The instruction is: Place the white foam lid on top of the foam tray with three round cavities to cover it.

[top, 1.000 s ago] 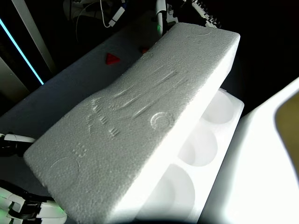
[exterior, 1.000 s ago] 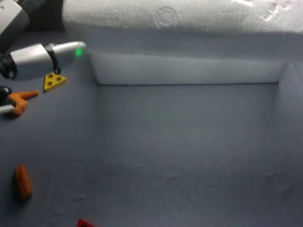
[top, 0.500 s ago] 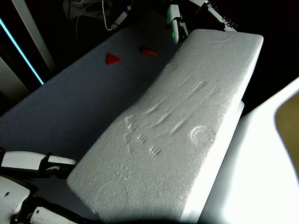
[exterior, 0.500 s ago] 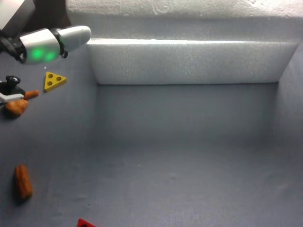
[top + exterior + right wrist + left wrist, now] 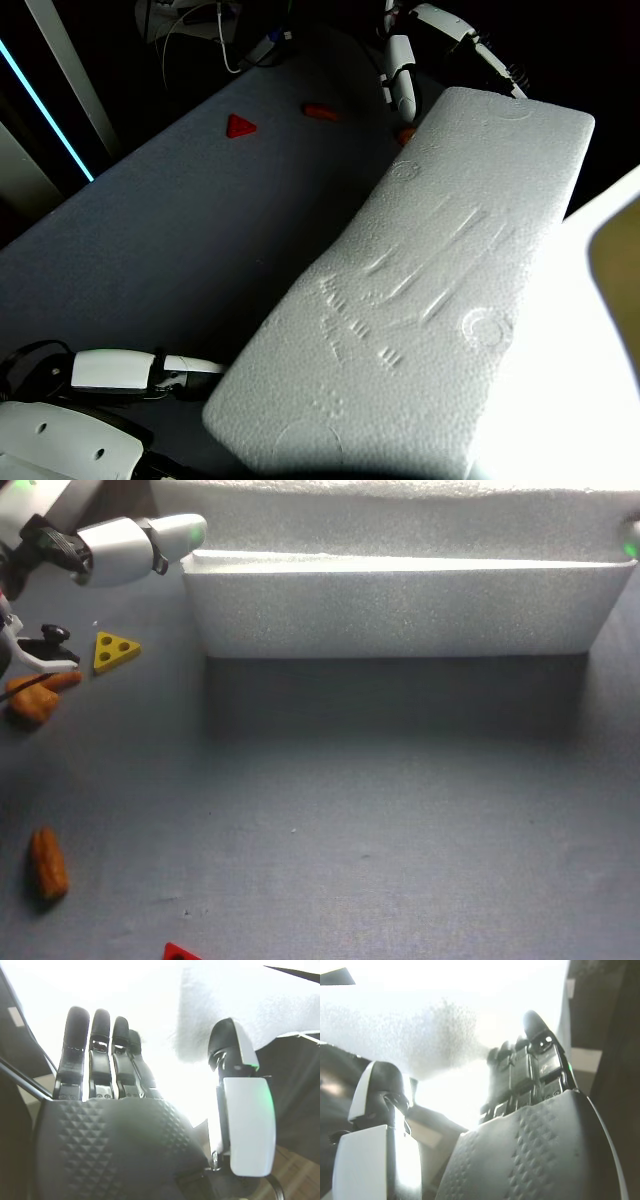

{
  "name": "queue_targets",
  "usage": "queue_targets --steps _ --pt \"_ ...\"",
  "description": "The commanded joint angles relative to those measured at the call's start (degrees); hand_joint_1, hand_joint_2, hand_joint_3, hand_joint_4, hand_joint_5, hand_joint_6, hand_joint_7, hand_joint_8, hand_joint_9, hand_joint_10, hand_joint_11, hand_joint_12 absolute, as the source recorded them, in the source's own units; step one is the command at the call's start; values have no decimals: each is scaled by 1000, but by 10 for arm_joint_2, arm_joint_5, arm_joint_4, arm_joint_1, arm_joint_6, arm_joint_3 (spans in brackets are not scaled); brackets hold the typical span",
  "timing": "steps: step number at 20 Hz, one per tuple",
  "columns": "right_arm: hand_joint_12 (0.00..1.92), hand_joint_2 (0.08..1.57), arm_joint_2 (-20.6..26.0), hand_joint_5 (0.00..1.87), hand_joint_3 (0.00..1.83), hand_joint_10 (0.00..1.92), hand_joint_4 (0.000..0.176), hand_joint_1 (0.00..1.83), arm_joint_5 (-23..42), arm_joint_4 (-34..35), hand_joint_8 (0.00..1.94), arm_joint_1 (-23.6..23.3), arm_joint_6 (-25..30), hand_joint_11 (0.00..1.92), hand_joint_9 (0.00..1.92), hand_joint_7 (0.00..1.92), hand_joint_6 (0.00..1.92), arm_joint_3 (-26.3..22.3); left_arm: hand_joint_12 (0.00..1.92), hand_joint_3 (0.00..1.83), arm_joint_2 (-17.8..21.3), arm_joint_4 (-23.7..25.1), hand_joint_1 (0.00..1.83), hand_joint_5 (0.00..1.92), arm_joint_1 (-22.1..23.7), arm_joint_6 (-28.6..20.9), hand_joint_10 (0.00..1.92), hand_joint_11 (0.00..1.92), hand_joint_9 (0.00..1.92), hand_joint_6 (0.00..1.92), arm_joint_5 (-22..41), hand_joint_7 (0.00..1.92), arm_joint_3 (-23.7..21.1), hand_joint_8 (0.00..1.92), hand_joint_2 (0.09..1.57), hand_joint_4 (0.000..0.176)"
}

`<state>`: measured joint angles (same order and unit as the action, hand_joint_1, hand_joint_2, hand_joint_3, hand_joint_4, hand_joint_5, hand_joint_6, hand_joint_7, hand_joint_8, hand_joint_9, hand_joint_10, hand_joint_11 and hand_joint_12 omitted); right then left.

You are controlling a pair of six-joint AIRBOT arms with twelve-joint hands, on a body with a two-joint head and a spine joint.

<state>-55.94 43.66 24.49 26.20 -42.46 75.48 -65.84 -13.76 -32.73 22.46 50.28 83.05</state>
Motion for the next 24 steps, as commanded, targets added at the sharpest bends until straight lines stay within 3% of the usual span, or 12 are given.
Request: queue_targets --steps 1,2,3,5,7,9,11,14,16,18,21,24 --pt "1778 1170 -6 0 7 840 0 638 61 -51 586 -13 5 0 1 0 190 1 868 4 -13 56 624 258 11 -15 11 0 60 0 53 78 1 5 1165 0" --pt "1764 1178 -10 0 8 866 0 639 52 -49 557 -15 5 0 0 26 151 9 873 3 -18 56 621 257 11 -19 12 0 63 0 49 81 6 5 1164 0" --pt "1890 1169 -14 0 2 1136 0 627 44 -48 716 -16 5 0 0 51 159 15 830 3 -22 54 617 247 12 -17 5 0 52 1 39 65 11 3 1170 0" --pt "1915 1146 -21 0 0 884 0 623 31 -42 613 -17 5 0 0 1 292 27 788 0 -34 51 613 245 12 -26 0 0 41 1 25 48 27 0 1165 0" --pt "1921 1129 -22 0 0 1193 0 634 25 -39 794 -17 4 0 0 61 470 29 802 0 -36 50 592 231 9 -29 5 0 49 0 22 59 28 2 1159 0" --pt "1920 1135 -22 0 0 1245 0 623 22 -34 891 -17 3 0 0 92 1055 30 808 0 -36 45 604 217 3 -29 3 0 45 0 18 47 30 0 1144 0" --pt "1915 1127 -22 36 0 1282 0 608 18 -30 887 -17 3 0 16 167 1221 31 806 0 -35 43 596 208 -1 -31 8 0 60 0 18 59 31 5 1143 0" --pt "1904 1147 -22 0 3 1272 0 602 15 -26 813 -17 3 0 19 129 845 31 684 0 -34 37 597 183 -5 -31 1 0 34 0 18 39 31 0 1137 0" --pt "1843 1156 -23 0 3 1196 0 577 13 -26 705 -15 3 0 29 151 663 30 732 0 -30 31 557 172 -14 -31 3 0 38 0 21 53 28 2 1125 0" --pt "1816 1152 -23 0 1 1176 0 552 13 -25 680 -12 3 0 19 133 600 29 687 1 -25 21 559 157 -26 -31 2 0 17 0 26 31 24 0 1134 0" --pt "1721 1163 -23 0 1 1044 0 492 12 -25 547 -9 4 0 0 134 703 27 606 0 -19 8 574 161 -44 -31 0 0 2 1 34 7 18 1 1134 0" --pt "1667 1159 -23 0 0 963 0 511 12 -25 463 -7 4 0 0 135 457 25 599 1 -15 -7 597 163 -57 -30 0 0 0 1 41 1 16 0 1138 0"
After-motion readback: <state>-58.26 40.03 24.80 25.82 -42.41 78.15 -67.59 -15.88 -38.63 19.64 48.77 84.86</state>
